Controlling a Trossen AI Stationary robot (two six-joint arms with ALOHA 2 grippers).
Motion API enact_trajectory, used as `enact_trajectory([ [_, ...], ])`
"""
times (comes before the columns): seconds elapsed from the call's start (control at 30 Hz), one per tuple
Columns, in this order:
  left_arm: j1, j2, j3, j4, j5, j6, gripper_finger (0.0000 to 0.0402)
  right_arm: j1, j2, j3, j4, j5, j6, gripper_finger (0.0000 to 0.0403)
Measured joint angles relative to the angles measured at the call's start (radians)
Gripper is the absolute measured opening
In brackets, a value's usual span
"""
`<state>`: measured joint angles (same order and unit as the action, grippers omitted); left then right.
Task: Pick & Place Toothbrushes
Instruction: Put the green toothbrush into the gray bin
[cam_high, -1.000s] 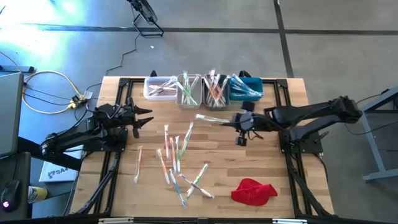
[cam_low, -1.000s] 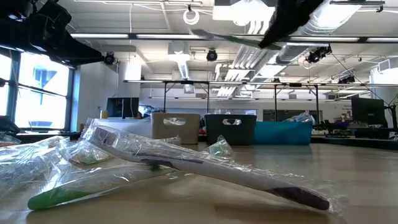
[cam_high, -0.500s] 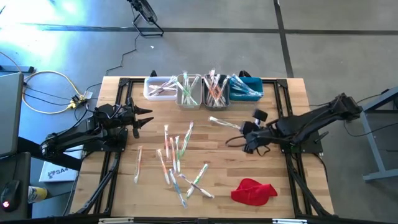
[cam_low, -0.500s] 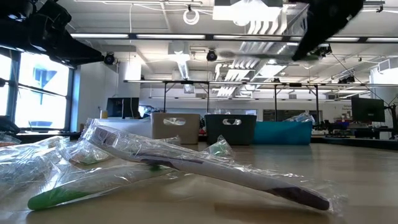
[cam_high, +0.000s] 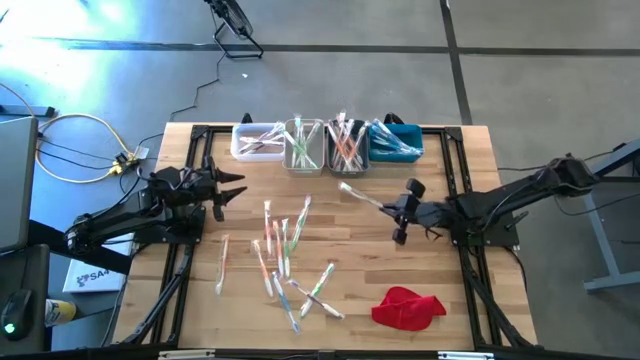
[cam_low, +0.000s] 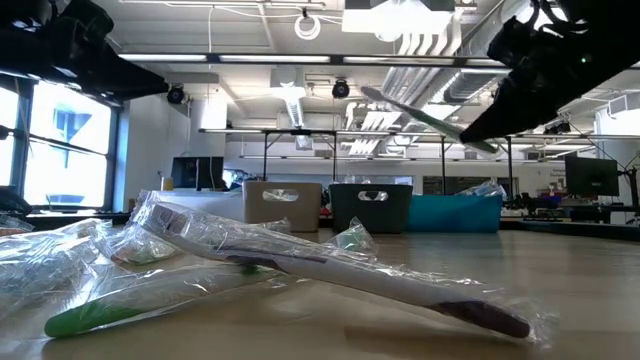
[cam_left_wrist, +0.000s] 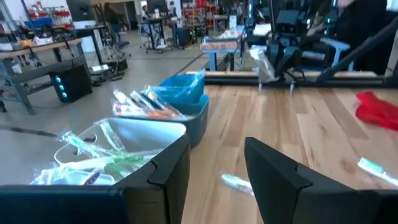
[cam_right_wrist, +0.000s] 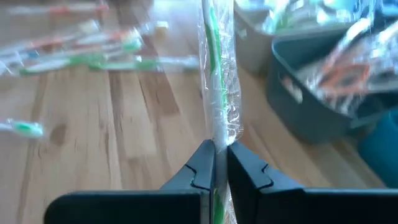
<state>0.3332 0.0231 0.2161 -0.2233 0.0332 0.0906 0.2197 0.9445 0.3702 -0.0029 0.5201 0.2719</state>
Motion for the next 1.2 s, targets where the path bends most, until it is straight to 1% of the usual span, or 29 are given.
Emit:
enact_trajectory([
  [0.13,0.000,0.000,0.000,0.028,0.000,-0.055,0.0150,-0.094,-0.026,-0.080,0.210,-0.097,-0.145,0.0017],
  [0.3,0.000,0.000,0.000,0.052,0.000,-0.072,0.0150,-0.238,-0.022,-0.143,0.463,-0.285,-0.269,0.0017],
  [0.4,0.000,0.000,0.000,0.049,0.000,-0.072,0.0150,-0.320,-0.016,-0.144,0.521,-0.377,-0.305,0.0017],
  [0.53,0.000,0.000,0.000,0.048,0.000,-0.091,0.0150,-0.414,-0.016,-0.144,0.579,-0.464,-0.339,0.0017],
  [0.67,0.000,0.000,0.000,0.048,0.000,-0.103,0.0150,-0.487,-0.016,-0.144,0.627,-0.559,-0.356,0.0017],
  [0.77,0.000,0.000,0.000,0.061,0.000,-0.126,0.0150,-0.529,-0.016,-0.144,0.636,-0.603,-0.373,0.0017],
  [0.9,0.000,0.006,-0.008,0.139,0.000,-0.175,0.0150,-0.562,-0.008,-0.144,0.639,-0.609,-0.398,0.0018],
  [1.0,0.000,0.028,-0.060,0.236,0.000,-0.211,0.0150,-0.570,0.014,-0.144,0.644,-0.610,-0.421,0.0018],
  [1.1,0.000,0.058,-0.130,0.375,0.002,-0.223,0.0150,-0.574,0.045,-0.143,0.655,-0.647,-0.433,0.0018],
  [1.2,0.000,0.103,-0.201,0.532,0.018,-0.250,0.0150,-0.576,0.077,-0.143,0.731,-0.699,-0.433,0.0018],
])
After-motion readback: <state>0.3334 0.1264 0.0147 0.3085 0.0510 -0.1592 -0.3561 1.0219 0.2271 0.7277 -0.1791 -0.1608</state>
